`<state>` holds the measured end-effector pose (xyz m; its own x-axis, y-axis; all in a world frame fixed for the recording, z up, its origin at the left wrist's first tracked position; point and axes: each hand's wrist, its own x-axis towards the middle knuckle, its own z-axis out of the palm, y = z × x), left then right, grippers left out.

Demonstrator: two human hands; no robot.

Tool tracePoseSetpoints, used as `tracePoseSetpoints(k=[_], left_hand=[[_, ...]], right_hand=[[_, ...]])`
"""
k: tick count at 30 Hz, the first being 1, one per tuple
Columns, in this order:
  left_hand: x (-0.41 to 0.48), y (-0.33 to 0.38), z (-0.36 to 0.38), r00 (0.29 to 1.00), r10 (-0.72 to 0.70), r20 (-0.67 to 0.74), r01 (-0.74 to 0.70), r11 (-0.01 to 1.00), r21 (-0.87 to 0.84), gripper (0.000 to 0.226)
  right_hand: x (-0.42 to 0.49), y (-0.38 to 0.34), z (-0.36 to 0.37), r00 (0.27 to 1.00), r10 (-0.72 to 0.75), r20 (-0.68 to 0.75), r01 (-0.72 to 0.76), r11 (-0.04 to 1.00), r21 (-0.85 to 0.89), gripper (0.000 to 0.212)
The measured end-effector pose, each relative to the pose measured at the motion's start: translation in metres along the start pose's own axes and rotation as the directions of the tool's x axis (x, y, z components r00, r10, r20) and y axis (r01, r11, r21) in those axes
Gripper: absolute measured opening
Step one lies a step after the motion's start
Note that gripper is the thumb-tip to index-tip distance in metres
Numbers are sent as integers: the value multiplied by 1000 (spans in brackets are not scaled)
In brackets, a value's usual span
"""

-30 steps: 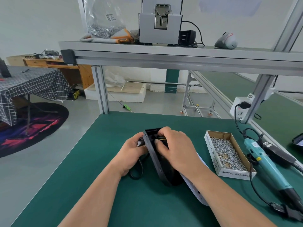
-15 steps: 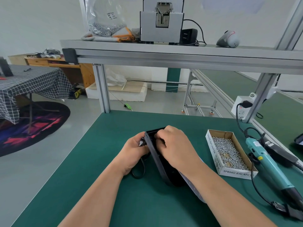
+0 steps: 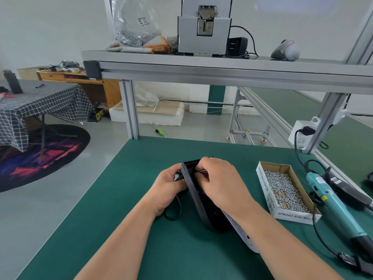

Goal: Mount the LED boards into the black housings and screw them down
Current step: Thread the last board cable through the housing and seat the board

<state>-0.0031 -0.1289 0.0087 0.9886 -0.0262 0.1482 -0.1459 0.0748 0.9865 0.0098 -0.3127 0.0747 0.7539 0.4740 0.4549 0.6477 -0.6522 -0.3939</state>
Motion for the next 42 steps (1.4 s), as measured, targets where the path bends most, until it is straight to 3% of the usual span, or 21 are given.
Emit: tracePoseSetpoints(k=[11, 21, 31, 36, 42], left_hand=[[0, 2, 6, 1000, 8, 10, -7, 999, -31, 35], [1, 3, 8, 999, 30, 30, -31, 1000, 7, 42], [3, -1, 12, 996, 50, 79, -48, 998, -26, 39], [3, -1, 12, 997, 44, 65, -44, 999, -5, 40], [3, -1, 15, 998, 38, 58, -40, 998, 39, 40]], right_hand=[[5, 16, -3, 986, -18, 166, 4, 996, 85, 14], [1, 16, 2, 996, 82, -33, -81, 996, 33, 11], [5, 25, 1, 986, 139, 91, -156, 962, 225, 3], [3, 26, -4, 975, 87, 204, -126, 974, 186, 17], [2, 26, -2, 970, 111, 216, -126, 990, 57, 27]])
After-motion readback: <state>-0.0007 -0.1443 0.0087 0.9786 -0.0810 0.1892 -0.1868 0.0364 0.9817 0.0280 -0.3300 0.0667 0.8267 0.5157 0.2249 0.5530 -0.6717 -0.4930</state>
